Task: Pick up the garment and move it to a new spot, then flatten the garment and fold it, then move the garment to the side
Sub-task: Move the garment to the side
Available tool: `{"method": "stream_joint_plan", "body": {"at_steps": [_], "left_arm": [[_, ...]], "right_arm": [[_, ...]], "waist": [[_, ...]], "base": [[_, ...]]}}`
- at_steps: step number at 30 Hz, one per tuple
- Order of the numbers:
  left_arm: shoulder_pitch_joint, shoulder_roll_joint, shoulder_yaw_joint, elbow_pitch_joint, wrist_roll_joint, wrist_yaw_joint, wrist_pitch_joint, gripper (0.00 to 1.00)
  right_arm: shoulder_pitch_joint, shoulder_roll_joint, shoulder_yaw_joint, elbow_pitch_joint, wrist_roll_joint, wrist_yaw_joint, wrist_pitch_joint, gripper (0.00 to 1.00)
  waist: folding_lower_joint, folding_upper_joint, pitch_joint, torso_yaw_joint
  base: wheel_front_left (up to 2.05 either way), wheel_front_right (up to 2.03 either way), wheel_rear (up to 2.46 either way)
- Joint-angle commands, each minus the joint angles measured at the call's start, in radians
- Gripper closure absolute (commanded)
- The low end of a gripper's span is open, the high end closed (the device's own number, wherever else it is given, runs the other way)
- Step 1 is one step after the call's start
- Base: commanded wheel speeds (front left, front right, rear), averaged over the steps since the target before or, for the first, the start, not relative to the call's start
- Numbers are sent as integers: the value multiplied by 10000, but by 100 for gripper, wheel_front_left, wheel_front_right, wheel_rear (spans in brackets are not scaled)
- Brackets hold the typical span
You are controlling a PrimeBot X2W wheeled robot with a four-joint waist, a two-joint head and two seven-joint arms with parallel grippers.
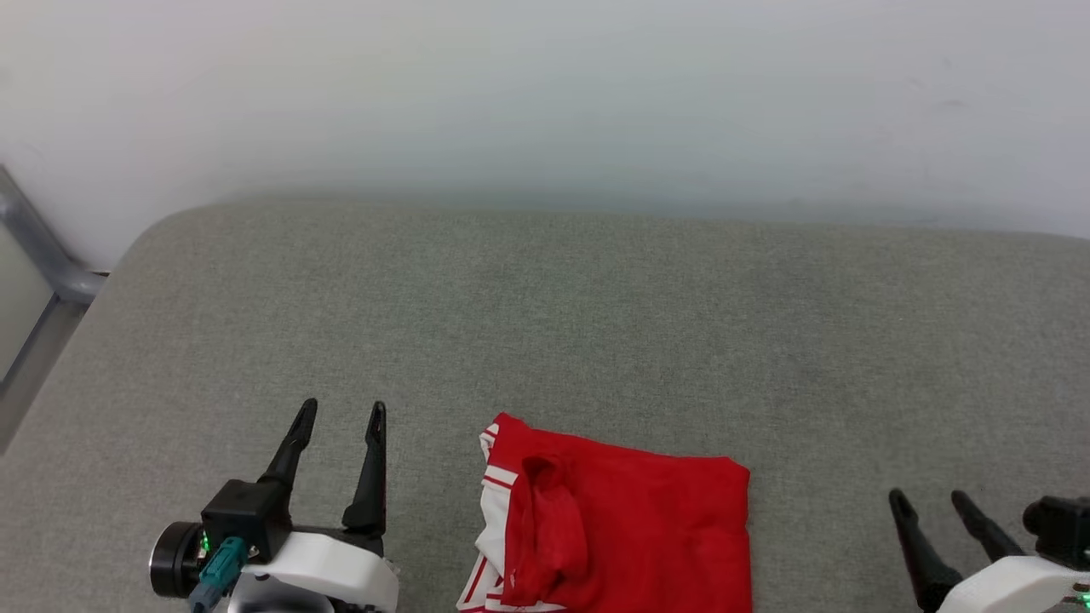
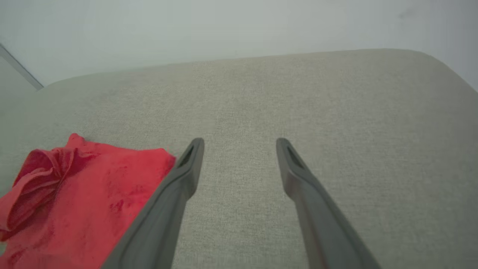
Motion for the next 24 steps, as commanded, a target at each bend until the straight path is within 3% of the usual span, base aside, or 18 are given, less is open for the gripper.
{"method": "stream_joint_plan", "body": {"at_steps": [1, 9, 23, 24], "left_arm": [[-172, -28, 41, -107, 88, -56, -41, 0], [-711, -523, 143, -680, 498, -382, -33, 0], [-1121, -1237, 641, -608, 984, -1063, -34, 0], [-1129, -1257, 675, -574, 1026, -1086, -34, 0]], "right_arm": [[59, -171, 105, 158, 303, -4, 372, 0], [-478, -791, 1037, 1183, 2002, -4, 2393, 0], [-1725, -989, 2891, 3015, 4119, -12, 4146, 0], [-1785, -1034, 2935, 3063, 4109, -12, 4151, 21]], "waist": [[0, -1, 196, 150], [0, -1, 1262, 740], [0, -1, 2282, 1407], [0, -1, 2303, 1428]], "base": [[0, 0, 0], [0, 0, 0], [0, 0, 0], [0, 0, 0]]}}
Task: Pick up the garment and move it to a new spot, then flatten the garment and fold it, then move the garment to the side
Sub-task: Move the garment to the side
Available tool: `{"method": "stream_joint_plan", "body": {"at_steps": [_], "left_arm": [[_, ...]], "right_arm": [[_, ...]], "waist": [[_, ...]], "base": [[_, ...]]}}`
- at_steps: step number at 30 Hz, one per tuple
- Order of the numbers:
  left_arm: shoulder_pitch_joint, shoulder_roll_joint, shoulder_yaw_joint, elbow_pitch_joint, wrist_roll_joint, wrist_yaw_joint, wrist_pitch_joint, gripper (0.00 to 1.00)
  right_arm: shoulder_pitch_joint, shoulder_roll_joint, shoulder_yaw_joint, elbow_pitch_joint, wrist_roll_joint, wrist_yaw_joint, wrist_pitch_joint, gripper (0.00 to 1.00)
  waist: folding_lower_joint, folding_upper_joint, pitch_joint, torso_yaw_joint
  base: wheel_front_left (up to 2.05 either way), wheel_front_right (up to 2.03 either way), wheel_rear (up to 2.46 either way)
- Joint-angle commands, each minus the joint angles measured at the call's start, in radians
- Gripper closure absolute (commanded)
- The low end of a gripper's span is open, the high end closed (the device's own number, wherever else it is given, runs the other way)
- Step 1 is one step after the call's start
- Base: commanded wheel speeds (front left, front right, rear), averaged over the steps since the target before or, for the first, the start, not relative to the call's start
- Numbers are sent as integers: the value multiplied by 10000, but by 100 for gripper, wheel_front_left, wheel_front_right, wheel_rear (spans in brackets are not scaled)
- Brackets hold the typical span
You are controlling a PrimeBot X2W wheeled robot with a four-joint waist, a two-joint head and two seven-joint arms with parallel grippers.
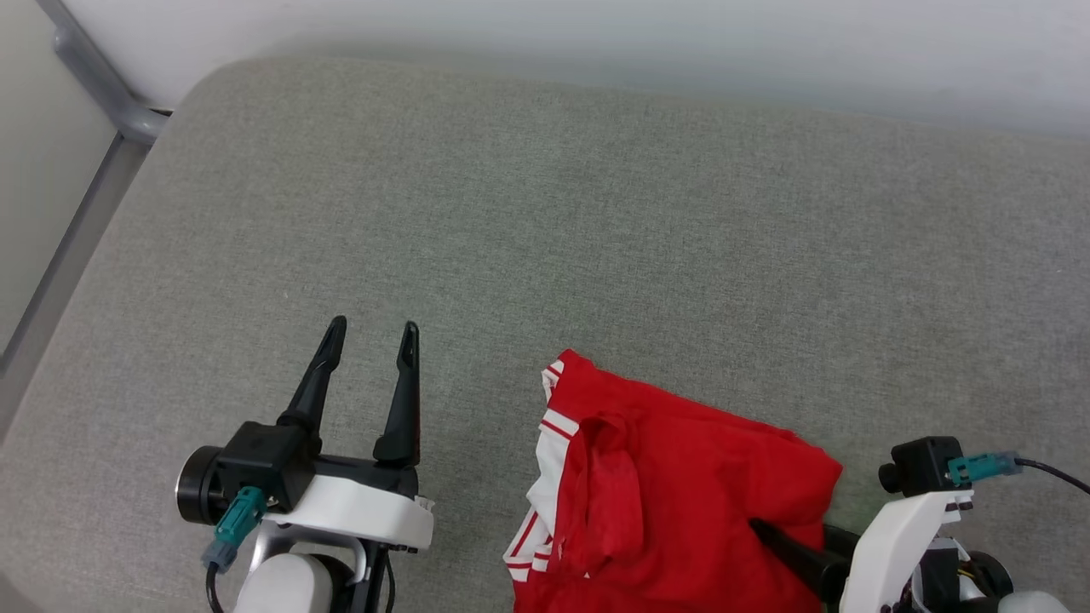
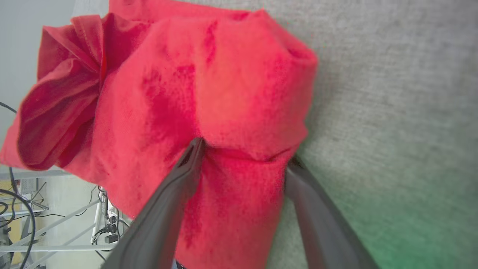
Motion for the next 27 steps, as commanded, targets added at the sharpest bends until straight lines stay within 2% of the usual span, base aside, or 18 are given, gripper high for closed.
{"method": "stream_joint_plan", "body": {"at_steps": [1, 2, 9, 16, 20, 22, 23, 27], "left_arm": [[-116, -47, 82, 40, 77, -58, -22, 0], [-126, -78, 118, 61, 119, -94, -23, 0], [62, -227, 312, 244, 386, -295, -23, 0], [411, -105, 393, 247, 709, -362, -23, 0], [552, -88, 480, 232, 722, -402, -23, 0], [616, -61, 519, 131, 779, -408, -21, 0], [616, -61, 519, 131, 779, -408, -21, 0], [628, -65, 451, -30, 878, -470, -21, 0]], "right_arm": [[66, 76, 232, 402, 26, -23, 130, 90], [22, 104, 257, 431, 130, -23, 144, 100], [-283, -204, 480, 275, 254, -20, -115, 100], [-495, -615, 961, -377, 179, -15, 5, 100], [-626, -1058, 1148, -712, -39, -14, 194, 100], [-757, -1414, 1230, -956, -191, -14, 349, 100], [-757, -1414, 1230, -956, -191, -14, 349, 100], [-976, -1829, 1153, -1351, -331, -14, 532, 100]], "waist": [[-1, 0, 61, 55], [-1, 0, 73, 54], [-1, 0, -300, -141], [-1, 0, -818, -851], [-1, 0, -997, -1630], [-1, 0, -1008, -2357], [-1, 0, -1008, -2357], [-1, 0, -850, -3349]], "base": [[0, 0, 0], [0, 0, 0], [0, 0, 0], [0, 0, 0], [0, 0, 0], [0, 0, 0], [0, 0, 0], [0, 0, 0]]}}
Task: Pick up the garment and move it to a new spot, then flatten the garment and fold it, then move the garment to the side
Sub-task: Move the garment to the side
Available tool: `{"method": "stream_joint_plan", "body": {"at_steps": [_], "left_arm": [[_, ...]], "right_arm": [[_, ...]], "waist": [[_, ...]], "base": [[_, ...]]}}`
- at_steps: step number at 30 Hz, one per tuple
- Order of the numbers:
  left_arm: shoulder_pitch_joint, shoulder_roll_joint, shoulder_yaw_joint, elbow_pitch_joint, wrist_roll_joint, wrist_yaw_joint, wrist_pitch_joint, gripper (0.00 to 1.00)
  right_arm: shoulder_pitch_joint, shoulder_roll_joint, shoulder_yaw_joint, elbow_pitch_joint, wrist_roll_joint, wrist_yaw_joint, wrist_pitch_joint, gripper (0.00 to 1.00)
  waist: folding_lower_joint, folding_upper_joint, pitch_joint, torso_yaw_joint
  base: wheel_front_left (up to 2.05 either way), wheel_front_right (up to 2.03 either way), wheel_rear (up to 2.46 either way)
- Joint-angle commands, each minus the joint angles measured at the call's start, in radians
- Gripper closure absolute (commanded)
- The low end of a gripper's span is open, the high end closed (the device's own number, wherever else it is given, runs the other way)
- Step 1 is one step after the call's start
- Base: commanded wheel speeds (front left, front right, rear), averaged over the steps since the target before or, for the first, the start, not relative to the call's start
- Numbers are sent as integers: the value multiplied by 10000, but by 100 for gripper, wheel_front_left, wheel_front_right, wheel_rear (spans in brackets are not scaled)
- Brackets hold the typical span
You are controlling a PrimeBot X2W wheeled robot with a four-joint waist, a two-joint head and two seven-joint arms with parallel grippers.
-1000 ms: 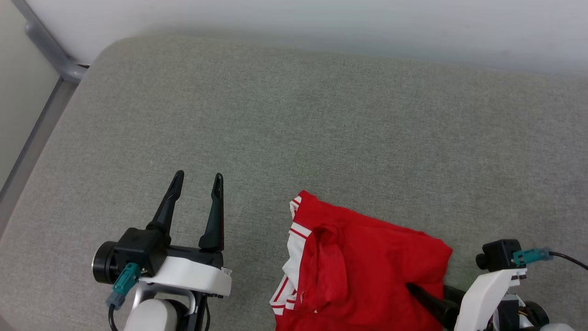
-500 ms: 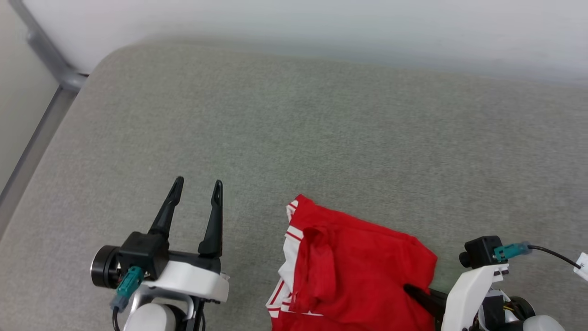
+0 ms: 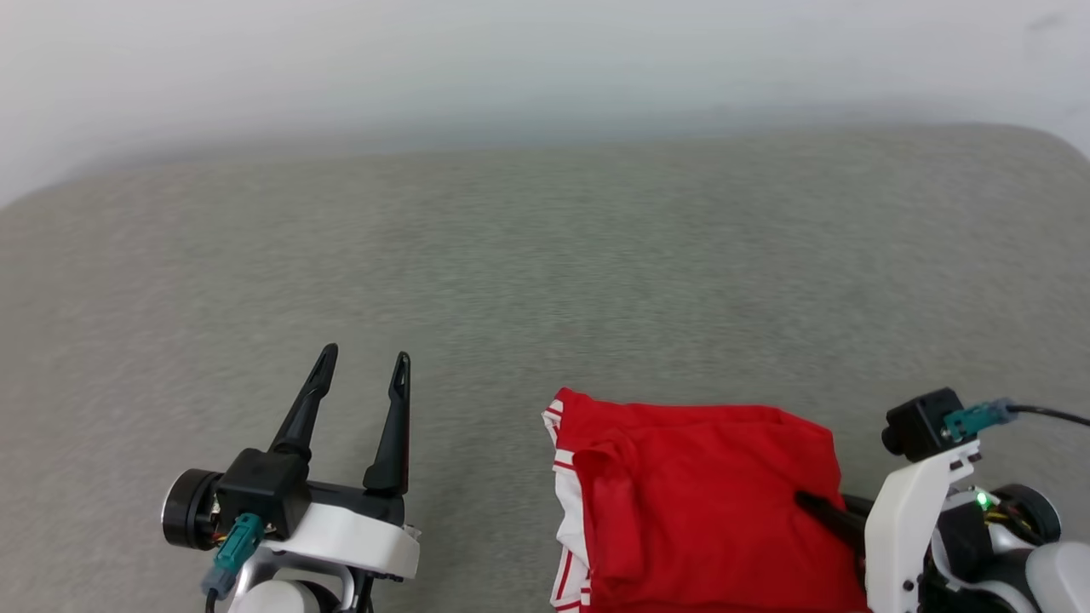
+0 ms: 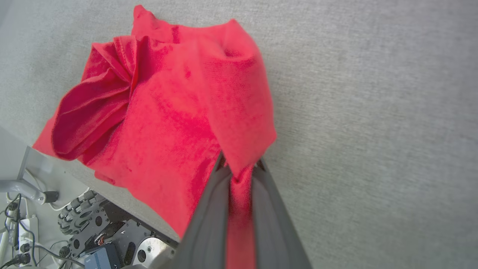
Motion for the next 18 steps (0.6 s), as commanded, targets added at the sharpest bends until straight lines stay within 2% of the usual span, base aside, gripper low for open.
{"method": "stream_joint_plan", "body": {"at_steps": [1, 4, 10, 14, 18], "left_arm": [[21, 28, -14, -82, 64, -26, -21, 0], [-92, 50, -47, -249, 109, -42, -20, 0], [-707, 278, -197, -613, 293, -210, -12, 0], [-1265, 476, -363, -914, 429, -325, 125, 0], [-1822, 619, -563, -1231, 539, -416, 292, 0]], "right_arm": [[-178, 3, -17, -123, 155, -4, 88, 100], [-512, -356, -190, -424, 22, -10, 261, 100], [-1428, -553, -662, -533, -292, -4, 186, 100], [-2160, -513, -1206, -8, -965, -6, -241, 100], [-2881, -567, -1904, 873, -1829, -7, -673, 100]], "waist": [[0, 0, 129, -924], [0, 0, 473, -1631], [0, 0, 1621, -2630], [0, 0, 2480, -2963], [0, 0, 3221, -2936]], "base": [[0, 0, 0], [0, 0, 0], [0, 0, 0], [0, 0, 0], [0, 0, 0]]}}
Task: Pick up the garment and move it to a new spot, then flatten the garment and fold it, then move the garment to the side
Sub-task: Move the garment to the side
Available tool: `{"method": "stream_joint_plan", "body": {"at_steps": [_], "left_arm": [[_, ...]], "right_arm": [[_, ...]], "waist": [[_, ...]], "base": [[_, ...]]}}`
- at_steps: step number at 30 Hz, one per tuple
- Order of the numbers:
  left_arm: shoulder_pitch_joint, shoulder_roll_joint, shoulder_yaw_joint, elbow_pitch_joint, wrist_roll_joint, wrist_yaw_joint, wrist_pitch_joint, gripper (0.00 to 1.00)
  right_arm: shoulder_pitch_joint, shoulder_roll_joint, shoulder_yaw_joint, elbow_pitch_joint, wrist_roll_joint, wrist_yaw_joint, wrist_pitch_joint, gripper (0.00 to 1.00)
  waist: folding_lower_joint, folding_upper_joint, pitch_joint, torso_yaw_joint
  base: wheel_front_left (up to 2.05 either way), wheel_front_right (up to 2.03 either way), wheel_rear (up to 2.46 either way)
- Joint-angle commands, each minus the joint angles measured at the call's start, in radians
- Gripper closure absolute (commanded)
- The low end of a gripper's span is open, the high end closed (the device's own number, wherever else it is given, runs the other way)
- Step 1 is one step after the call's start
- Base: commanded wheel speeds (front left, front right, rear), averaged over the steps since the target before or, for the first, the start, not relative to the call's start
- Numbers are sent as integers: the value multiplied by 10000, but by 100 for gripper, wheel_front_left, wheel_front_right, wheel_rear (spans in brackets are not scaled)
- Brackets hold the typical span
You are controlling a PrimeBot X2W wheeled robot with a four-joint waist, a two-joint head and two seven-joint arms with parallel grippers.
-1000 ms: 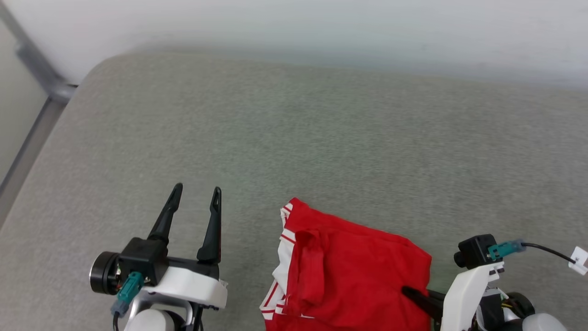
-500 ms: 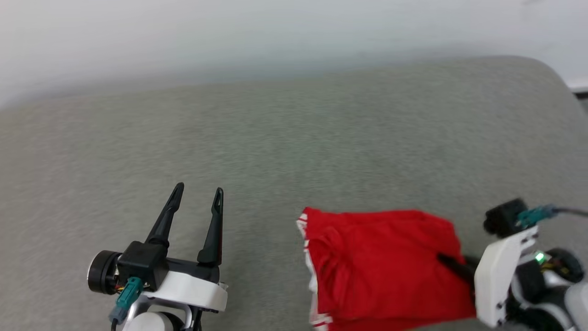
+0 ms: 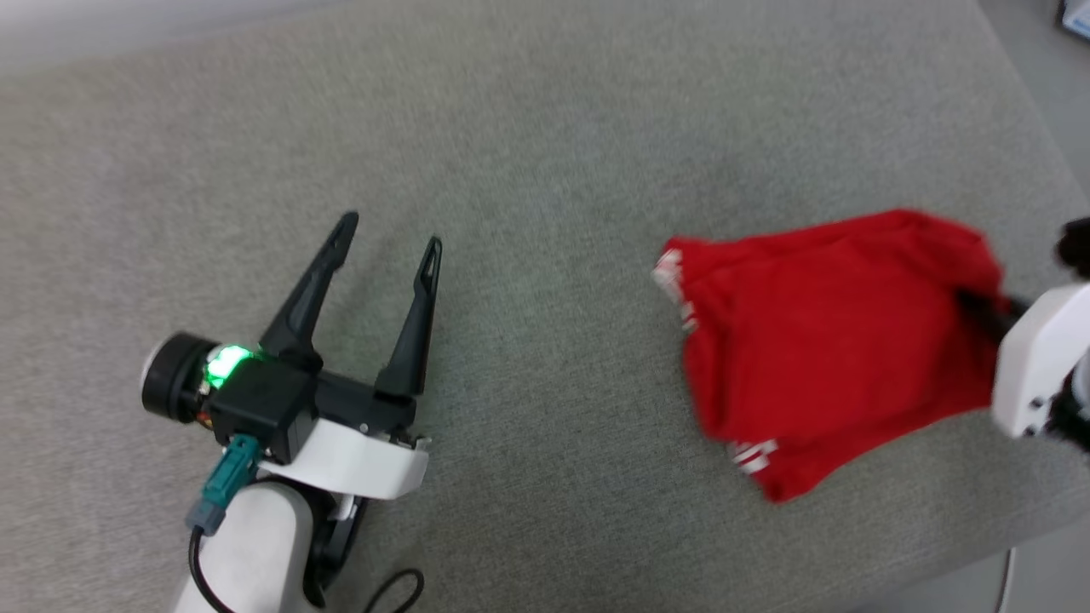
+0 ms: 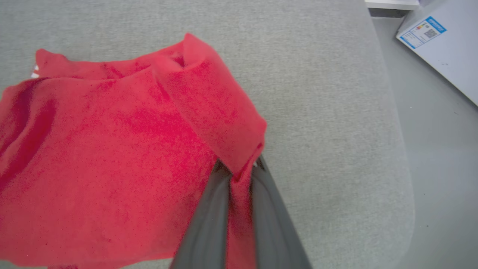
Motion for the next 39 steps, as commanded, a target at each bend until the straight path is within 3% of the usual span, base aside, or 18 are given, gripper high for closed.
{"method": "stream_joint_plan", "body": {"at_steps": [1, 15, 25, 26, 27, 34, 39], "left_arm": [[-225, 103, -16, -90, 39, -47, 33, 0], [-1568, 567, -545, -1098, 162, -263, 584, 0], [-2139, 727, -787, -1526, 251, -287, 676, 0], [-2154, 741, -795, -1522, 247, -287, 671, 0], [-2159, 760, -791, -1499, 242, -282, 663, 0], [-1917, 733, -804, -1211, 81, -190, 524, 0], [-1513, 564, -823, -809, -125, -31, 326, 0]], "right_arm": [[-362, -28, -223, 208, -162, -10, -181, 100], [-2740, -696, -3731, 3568, -2806, -13, -1594, 100], [-3492, -593, -4665, 4929, -3576, -13, -2267, 100], [-3569, -592, -4762, 5111, -3703, -13, -2411, 55], [-3660, -574, -4901, 5303, -3787, -14, -2589, 0], [-4031, -428, -5730, 6402, -4817, -13, -4430, 0], [-3934, -464, -5746, 7008, -5256, -13, -5767, 0]], "waist": [[-1, 0, 822, -232], [-1, 0, 2651, 567], [-1, 0, 3501, 918], [-1, 0, 3512, 929], [-1, 0, 3505, 938], [-1, 0, 3026, 956], [-1, 0, 2317, 1022]], "base": [[0, 0, 0], [0, 0, 0], [0, 0, 0], [0, 0, 0], [0, 0, 0], [0, 0, 0], [0, 0, 0]]}}
